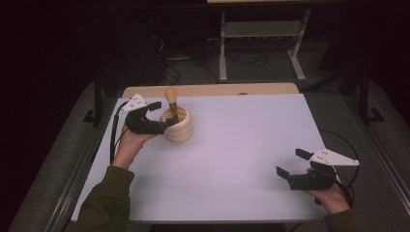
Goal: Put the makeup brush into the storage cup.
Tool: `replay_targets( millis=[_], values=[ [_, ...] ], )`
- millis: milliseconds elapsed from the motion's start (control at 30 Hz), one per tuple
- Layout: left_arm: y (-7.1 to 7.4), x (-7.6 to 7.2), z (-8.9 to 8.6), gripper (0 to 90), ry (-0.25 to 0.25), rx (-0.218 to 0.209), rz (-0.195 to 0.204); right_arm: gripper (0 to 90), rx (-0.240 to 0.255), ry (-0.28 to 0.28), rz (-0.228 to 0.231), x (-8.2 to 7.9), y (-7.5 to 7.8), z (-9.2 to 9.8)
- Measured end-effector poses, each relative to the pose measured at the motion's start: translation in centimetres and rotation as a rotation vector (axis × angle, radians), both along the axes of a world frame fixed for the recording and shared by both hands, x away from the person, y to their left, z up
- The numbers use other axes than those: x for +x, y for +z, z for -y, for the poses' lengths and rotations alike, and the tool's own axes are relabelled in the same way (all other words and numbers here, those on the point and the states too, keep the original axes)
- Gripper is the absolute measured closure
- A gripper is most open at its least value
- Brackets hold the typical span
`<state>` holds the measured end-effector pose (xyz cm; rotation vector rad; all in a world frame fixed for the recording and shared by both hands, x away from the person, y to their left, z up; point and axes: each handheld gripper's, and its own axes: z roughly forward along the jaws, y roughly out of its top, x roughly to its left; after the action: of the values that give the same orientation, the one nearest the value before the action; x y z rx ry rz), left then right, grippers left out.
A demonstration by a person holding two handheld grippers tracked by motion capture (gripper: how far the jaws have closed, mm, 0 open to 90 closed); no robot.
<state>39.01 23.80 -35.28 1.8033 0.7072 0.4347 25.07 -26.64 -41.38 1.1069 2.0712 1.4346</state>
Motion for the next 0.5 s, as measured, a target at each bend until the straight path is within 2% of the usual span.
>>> replay_targets(
  millis=[433, 500],
  values=[
    [-0.2, -2.9, 0.3, 8.5, -0.037, -0.016, -0.019, 0.8, 0.01, 0.002, 0.008, -0.1, 0.1, 0.1],
    [-0.3, -3.4, 0.3, 8.5, -0.043, -0.005, -0.023, 0.8, 0.01, 0.002, 0.01, -0.1, 0.1, 0.1]
  ],
)
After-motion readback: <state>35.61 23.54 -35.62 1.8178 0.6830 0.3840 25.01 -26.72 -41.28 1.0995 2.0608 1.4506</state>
